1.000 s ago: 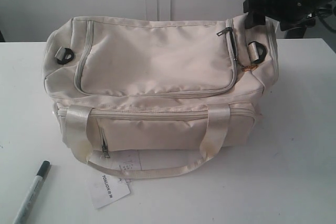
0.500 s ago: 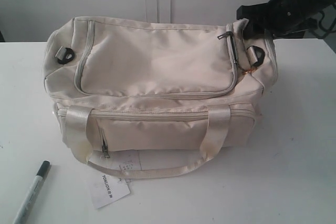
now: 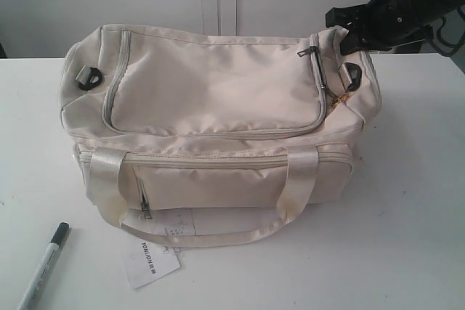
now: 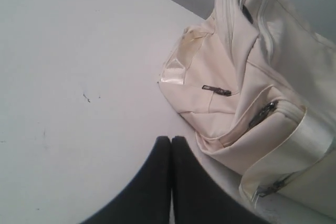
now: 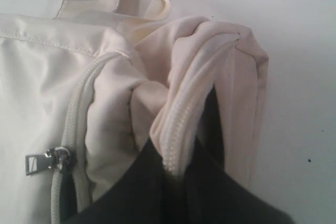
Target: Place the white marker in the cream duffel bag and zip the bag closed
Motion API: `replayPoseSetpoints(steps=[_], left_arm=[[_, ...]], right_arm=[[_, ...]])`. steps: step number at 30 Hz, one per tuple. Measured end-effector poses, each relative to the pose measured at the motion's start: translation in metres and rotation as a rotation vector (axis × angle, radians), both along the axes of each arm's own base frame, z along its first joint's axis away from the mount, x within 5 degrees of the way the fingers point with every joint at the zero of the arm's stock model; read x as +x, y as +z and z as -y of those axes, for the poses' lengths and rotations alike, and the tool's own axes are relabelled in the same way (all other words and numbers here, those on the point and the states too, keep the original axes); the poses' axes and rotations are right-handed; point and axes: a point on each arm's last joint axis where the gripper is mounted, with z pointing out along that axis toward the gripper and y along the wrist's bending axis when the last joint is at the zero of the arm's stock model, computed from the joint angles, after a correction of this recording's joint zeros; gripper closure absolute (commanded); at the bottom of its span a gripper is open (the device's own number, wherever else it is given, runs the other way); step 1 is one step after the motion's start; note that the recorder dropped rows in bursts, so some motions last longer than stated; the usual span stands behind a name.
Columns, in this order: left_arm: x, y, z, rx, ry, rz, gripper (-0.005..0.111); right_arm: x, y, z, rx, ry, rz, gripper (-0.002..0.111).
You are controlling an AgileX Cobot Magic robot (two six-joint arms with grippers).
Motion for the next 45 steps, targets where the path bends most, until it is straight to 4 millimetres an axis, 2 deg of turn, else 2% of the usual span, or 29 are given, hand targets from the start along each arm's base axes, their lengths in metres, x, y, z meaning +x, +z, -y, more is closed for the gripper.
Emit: replayPoseSetpoints(steps=[5, 12, 15, 19, 21, 24, 28, 31, 35, 40, 45], left_arm=[[0.002, 0.009, -0.001, -0.045, 0.026, 0.106, 0.107], [0.000, 0.038, -0.003, 0.055, 0.032, 0.238, 0.107], [0.000, 0.044, -0.002, 0.070, 0.016, 0.212, 0.107], [0.002, 0.065, -0.001, 0.189, -0.020, 0.143, 0.107], [0.005, 0.082, -0.001, 0.285, -0.052, 0.105, 0.107], [0.017, 0.096, 0.000, 0.428, -0.145, -0.042, 0.107], [0.030, 0.100, 0.001, 0.503, -0.262, -0.226, 0.107], [0.039, 0.105, 0.002, 0.509, -0.307, -0.275, 0.107], [0.053, 0.116, 0.009, 0.517, -0.415, -0.248, 0.107], [0.076, 0.135, 0.029, 0.505, -0.633, -0.104, 0.107], [0.100, 0.141, 0.038, 0.503, -0.735, -0.099, 0.107]], right_arm=[[0.000, 0.000, 0.000, 0.002, 0.000, 0.000, 0.108], [0.000, 0.000, 0.000, 0.002, 0.000, 0.000, 0.108], [0.000, 0.000, 0.000, 0.002, 0.000, 0.000, 0.108], [0.000, 0.000, 0.000, 0.003, -0.002, 0.002, 0.108], [0.000, 0.000, 0.000, 0.003, -0.003, 0.004, 0.108], [0.000, 0.000, 0.000, 0.003, -0.003, 0.004, 0.108], [0.000, 0.000, 0.000, 0.003, -0.003, 0.004, 0.108], [0.000, 0.000, 0.000, 0.003, -0.003, 0.004, 0.108], [0.000, 0.000, 0.000, 0.003, -0.003, 0.004, 0.108], [0.000, 0.000, 0.000, 0.003, -0.003, 0.004, 0.108], [0.000, 0.000, 0.000, 0.005, -0.003, 0.004, 0.108]])
